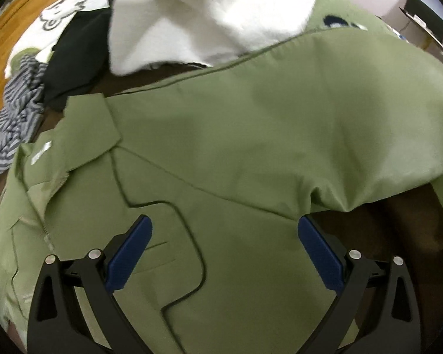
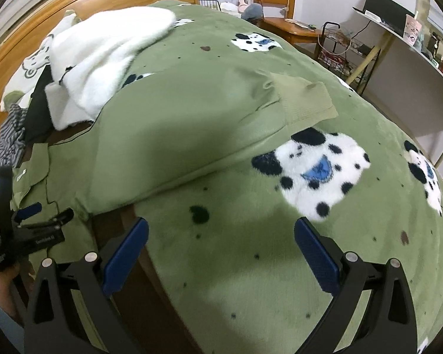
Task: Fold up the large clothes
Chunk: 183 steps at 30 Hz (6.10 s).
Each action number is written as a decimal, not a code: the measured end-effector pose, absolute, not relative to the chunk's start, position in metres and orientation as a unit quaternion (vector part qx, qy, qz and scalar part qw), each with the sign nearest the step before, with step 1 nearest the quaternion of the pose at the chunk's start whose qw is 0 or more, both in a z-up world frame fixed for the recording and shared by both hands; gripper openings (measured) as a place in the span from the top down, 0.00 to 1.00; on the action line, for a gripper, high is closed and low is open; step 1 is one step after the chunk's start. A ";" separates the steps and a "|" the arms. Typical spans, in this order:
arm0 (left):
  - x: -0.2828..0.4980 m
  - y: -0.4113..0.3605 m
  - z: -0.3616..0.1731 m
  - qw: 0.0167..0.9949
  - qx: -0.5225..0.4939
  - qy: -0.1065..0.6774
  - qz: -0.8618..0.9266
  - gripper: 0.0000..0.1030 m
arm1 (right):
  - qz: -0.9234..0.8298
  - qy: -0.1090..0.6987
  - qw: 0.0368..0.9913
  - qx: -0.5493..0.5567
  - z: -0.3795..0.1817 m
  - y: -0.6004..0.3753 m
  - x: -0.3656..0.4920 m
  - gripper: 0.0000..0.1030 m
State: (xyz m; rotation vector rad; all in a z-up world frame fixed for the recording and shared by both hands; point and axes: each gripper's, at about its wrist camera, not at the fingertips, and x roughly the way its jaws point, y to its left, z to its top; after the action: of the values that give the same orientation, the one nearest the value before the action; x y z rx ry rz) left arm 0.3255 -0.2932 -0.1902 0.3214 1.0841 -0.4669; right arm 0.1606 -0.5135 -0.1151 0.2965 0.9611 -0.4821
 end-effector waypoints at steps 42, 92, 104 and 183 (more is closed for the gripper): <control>0.325 -0.295 -0.218 0.806 0.161 0.533 -0.199 0.06 | -0.122 0.257 0.924 0.255 -0.021 -0.564 0.194 0.80; 0.144 0.111 -0.185 0.851 -0.034 0.516 0.093 0.06 | 0.251 0.446 0.859 0.001 -0.124 -0.095 0.166 0.23; 0.177 0.059 -0.184 0.862 -0.078 0.500 0.015 0.06 | 0.171 0.427 0.888 0.029 -0.113 -0.186 0.197 0.23; 0.263 0.035 -0.153 0.900 -0.015 0.435 -0.016 0.06 | 0.079 0.426 0.900 0.050 -0.160 -0.261 0.275 0.50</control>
State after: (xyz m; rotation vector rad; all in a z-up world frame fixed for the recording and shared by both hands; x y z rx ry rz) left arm 0.2630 0.0354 -0.1526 -0.0318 0.9003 -0.0329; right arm 0.2749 -0.2609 -0.1599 0.1028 0.8809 0.1633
